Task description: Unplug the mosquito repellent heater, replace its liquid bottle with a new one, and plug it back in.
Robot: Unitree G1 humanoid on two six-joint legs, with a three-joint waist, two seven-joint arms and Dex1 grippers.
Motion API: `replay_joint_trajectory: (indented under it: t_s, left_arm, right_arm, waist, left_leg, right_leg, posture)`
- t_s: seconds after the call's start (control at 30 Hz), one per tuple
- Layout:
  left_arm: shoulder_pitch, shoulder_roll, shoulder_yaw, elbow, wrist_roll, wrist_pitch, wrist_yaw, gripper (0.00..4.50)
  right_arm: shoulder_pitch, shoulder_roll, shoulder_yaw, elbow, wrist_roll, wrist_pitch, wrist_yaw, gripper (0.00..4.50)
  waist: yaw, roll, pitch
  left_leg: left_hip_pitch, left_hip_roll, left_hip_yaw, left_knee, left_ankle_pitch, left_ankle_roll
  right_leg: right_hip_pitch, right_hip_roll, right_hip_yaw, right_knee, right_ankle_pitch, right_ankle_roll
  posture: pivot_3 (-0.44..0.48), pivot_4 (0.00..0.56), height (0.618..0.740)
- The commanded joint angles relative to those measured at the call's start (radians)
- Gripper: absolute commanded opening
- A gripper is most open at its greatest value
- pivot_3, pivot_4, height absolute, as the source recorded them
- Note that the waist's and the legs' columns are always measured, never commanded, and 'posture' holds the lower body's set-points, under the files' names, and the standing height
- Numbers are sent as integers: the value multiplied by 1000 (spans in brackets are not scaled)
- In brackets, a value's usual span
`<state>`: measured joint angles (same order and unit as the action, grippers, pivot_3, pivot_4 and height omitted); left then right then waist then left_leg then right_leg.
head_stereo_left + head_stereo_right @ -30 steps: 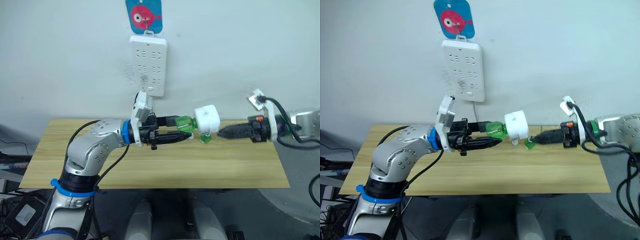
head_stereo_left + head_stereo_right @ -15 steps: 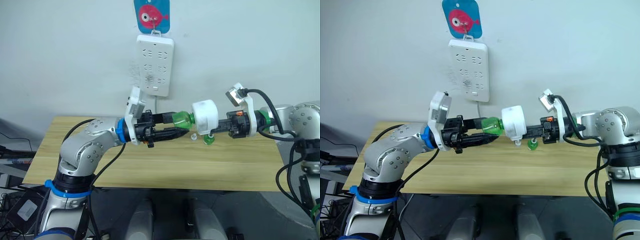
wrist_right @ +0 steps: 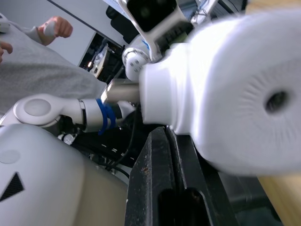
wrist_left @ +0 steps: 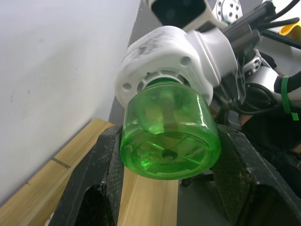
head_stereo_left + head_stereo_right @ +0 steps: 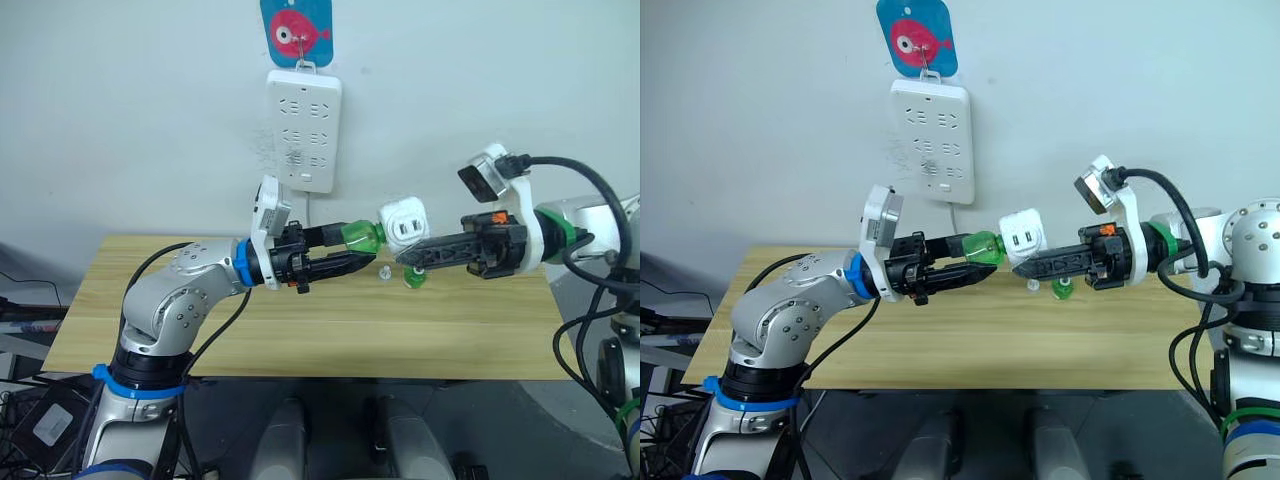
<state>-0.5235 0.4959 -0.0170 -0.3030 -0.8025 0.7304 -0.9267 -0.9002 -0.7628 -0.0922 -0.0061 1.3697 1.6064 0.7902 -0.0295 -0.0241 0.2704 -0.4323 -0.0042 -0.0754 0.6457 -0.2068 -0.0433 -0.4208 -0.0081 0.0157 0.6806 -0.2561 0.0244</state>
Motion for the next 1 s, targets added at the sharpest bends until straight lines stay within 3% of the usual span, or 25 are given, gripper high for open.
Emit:
replay_joint_trajectory:
  t_s: [0.03, 0.33, 0.57, 0.7, 1.0]
  left_arm:
    - [5, -1, -6, -42, -8, -12, -12, 2256]
    - [18, 7, -21, -55, -11, -8, -19, 2256]
    - [27, 17, -10, -64, -22, -2, -19, 2256]
    - [37, 26, -2, -75, -33, 4, -14, 2256]
    - [26, 43, 14, -69, -55, 15, -14, 2256]
  right_arm:
    - [-81, -6, -6, 31, -10, 2, 23, 47]
    - [-242, 81, 52, 194, -213, -102, 46, 47]
    - [-245, 101, 121, 297, -444, -288, 77, 47]
    - [-185, 49, 151, 303, -519, -324, 146, 47]
    - [-85, -115, 191, 243, -491, -230, 428, 47]
  waist:
    - [-1, 0, 0]
    - [-3, 0, 0]
    - [-3, 0, 0]
    - [-1, 0, 0]
    - [-2, 0, 0]
  left_leg:
    - [0, 0, 0, 0, 0, 0]
    - [0, 0, 0, 0, 0, 0]
    - [0, 0, 0, 0, 0, 0]
    - [0, 0, 0, 0, 0, 0]
    - [0, 0, 0, 0, 0, 0]
  right_leg:
    - [0, 0, 0, 0, 0, 0]
    - [-1, 0, 0, 0, 0, 0]
    - [-1, 0, 0, 0, 0, 0]
    - [-1, 0, 0, 0, 0, 0]
    - [0, 0, 0, 0, 0, 0]
  posture:
    - [-25, 207, 740]
    - [-24, 216, 740]
    - [-15, 224, 740]
    - [-11, 227, 740]
    - [-15, 232, 740]
